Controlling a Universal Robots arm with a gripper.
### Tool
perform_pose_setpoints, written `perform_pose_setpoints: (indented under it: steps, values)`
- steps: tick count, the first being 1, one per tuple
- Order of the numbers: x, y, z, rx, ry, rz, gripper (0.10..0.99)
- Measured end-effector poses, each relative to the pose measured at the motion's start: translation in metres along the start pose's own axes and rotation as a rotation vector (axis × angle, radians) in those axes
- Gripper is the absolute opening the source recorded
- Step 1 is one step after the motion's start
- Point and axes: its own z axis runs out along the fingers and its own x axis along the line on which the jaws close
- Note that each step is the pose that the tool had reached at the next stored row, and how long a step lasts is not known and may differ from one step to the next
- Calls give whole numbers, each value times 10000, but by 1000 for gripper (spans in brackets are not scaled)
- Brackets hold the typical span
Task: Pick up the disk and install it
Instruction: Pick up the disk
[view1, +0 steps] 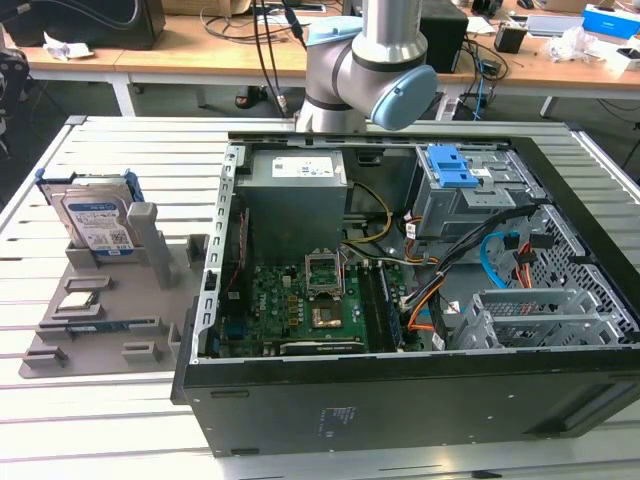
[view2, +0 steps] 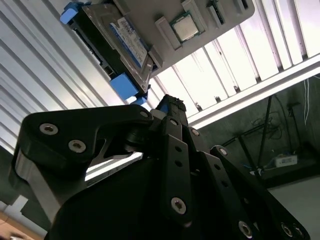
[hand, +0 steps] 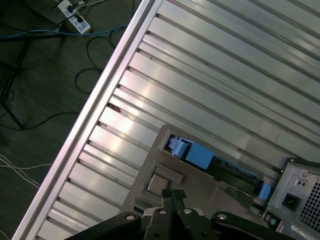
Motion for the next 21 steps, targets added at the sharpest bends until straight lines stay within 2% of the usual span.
perform_pose_setpoints:
  steps: [21]
  values:
    - [0,0,0,-33,65,-1427,106]
